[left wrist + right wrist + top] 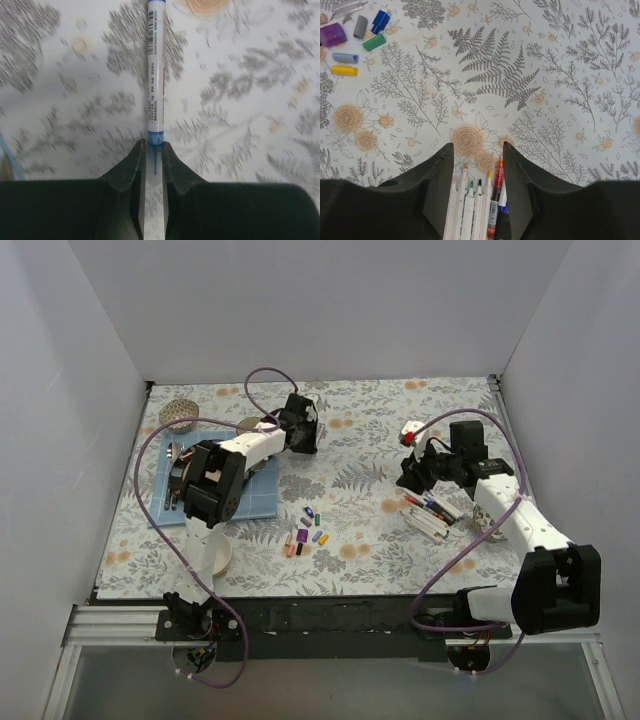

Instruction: Open the pen caps

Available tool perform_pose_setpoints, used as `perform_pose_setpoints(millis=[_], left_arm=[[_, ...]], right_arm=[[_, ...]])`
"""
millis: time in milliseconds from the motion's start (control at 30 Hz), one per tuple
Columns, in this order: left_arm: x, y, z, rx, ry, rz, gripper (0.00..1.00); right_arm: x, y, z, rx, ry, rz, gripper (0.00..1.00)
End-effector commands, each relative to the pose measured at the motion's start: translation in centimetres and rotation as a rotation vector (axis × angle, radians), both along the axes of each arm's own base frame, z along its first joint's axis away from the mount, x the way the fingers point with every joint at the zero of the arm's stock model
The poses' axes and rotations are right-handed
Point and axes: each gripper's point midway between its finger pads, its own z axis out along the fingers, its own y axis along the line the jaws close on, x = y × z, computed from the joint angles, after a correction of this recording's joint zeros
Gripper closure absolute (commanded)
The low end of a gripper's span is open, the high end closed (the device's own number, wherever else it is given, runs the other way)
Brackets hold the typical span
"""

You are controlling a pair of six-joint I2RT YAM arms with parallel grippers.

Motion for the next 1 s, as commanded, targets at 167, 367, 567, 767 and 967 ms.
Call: perform_pose_setpoints(millis=[167,367,567,767,967], left_arm=[[-13.3,-7.1,9.7,-0.588,0.108,-0.328,1.0],[-23.2,-9.5,7.1,-0.71,0.422,-0.504,1.0],[-28.8,-10.0,4.9,-0.676,0.565,-0.584,1.0],[-31.3,-11.0,4.5,-0.645,0.614,-0.634,1.0],[-32.6,-11.4,4.3,-0.617,0.628,-0.673,1.0]], right_arm=[[-7.0,4.0,1.9,0.16,-0.423,0.532,0.08],[-9.7,3.8,-0.8,0.08,-0.61,0.68,0.02],[-9.9,3.2,-2.8,-0.049,-0.669,0.757,0.03],[-11.9,4.6,-5.7,-0.104,-0.578,0.893,0.16],[-12.7,5.1,-7.7,-0.151,-0.475,0.944,0.37]])
